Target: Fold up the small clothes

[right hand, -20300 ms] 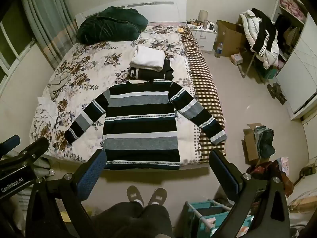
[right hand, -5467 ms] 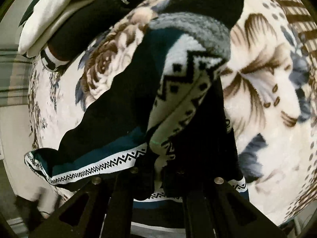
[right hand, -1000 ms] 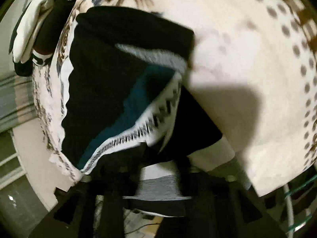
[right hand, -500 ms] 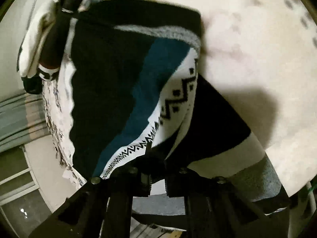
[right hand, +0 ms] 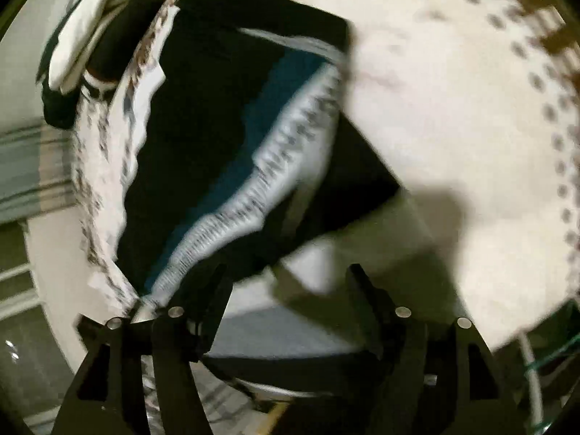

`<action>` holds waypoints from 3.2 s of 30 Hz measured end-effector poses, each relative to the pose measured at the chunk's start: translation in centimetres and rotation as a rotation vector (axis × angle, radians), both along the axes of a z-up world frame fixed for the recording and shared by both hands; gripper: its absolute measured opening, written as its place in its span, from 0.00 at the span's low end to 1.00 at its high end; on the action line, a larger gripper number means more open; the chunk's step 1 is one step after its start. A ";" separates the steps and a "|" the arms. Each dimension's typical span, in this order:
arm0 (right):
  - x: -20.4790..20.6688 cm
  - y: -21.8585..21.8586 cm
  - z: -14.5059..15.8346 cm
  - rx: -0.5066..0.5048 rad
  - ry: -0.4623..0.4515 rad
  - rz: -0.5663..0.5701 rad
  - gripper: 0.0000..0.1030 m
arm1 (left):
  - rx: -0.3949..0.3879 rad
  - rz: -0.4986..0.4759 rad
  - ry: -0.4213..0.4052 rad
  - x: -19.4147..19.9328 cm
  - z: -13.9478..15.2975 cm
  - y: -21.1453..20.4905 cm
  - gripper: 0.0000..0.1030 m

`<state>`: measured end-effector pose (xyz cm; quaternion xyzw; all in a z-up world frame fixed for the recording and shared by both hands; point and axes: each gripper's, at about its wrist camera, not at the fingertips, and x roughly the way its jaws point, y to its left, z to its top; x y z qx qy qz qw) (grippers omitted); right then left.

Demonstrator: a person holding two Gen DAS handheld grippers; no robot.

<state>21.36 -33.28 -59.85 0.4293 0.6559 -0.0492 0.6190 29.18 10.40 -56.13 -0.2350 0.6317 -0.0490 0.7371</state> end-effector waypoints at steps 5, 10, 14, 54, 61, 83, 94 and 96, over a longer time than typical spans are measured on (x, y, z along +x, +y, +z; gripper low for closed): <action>-5.5 -1.7 -0.4 -0.043 0.068 0.036 0.65 | 0.052 0.012 0.028 -5.5 -0.7 0.8 0.82; -9.0 -3.3 -2.9 -0.060 0.111 0.113 0.65 | 0.143 0.058 0.018 -8.6 -1.9 2.5 0.82; -11.4 -3.2 -5.3 -0.048 0.131 0.185 0.65 | 0.200 0.031 0.066 -9.6 -4.4 3.4 0.82; -12.4 1.8 -6.6 0.221 0.095 0.509 0.08 | 0.019 -0.104 0.087 -19.5 -4.6 4.2 0.09; -9.4 1.9 -1.3 0.378 -0.041 0.422 0.07 | -0.208 0.079 -0.021 -15.7 1.0 5.5 0.07; 8.2 -6.6 3.6 0.112 -0.285 0.049 0.61 | -0.130 0.128 -0.167 3.4 4.0 5.6 0.55; 6.2 0.5 3.0 0.134 -0.122 0.232 0.61 | -0.255 0.090 0.077 4.0 -1.3 2.1 0.55; 6.9 1.8 1.9 0.119 -0.088 0.225 0.61 | -0.245 0.105 0.078 5.4 -0.9 2.0 0.55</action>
